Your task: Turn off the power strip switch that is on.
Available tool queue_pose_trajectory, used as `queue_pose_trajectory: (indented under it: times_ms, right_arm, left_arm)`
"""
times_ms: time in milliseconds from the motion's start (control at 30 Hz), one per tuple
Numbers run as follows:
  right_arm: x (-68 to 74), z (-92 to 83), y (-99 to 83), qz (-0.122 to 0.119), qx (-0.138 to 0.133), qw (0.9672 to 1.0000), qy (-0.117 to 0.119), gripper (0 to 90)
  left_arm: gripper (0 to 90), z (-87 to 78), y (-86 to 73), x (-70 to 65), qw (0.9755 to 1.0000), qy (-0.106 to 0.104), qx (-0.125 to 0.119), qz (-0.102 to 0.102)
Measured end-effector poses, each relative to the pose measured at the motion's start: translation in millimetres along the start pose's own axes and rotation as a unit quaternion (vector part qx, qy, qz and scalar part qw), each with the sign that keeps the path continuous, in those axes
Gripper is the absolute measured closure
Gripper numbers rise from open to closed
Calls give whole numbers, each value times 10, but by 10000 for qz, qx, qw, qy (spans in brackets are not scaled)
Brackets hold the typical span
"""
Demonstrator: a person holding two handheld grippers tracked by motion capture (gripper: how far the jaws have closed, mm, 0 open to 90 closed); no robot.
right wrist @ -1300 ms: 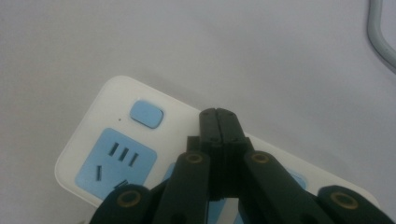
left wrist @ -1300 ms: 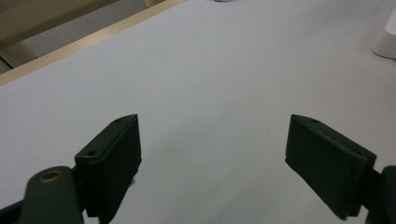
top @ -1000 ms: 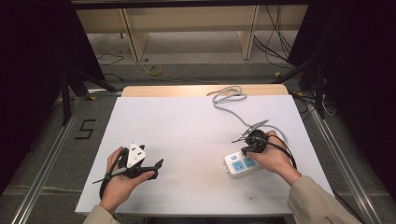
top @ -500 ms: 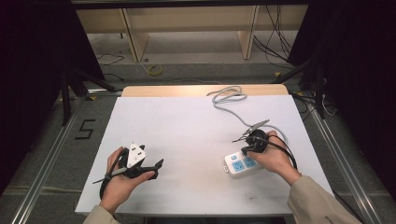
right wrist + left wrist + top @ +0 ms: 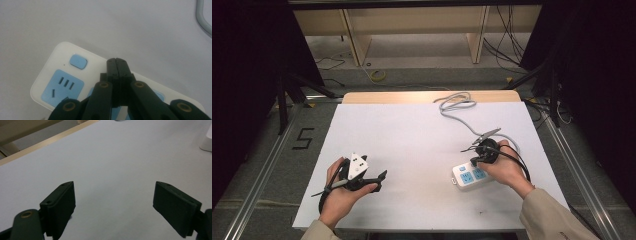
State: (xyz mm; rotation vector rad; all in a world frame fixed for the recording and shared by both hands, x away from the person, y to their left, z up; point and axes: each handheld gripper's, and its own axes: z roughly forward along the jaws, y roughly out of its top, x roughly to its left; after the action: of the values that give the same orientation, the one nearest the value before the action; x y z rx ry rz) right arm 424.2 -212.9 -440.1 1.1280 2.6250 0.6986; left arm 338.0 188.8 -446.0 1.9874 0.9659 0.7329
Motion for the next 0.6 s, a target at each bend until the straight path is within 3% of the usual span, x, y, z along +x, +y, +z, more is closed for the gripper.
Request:
queue_pose_trajectory:
  times_ms: [600]
  right_arm:
    - [-9, -29, 1, -22, -77, 10000, -21, 900]
  left_arm:
    - [177, 0, 0, -2, 10000, 5, -6, -6]
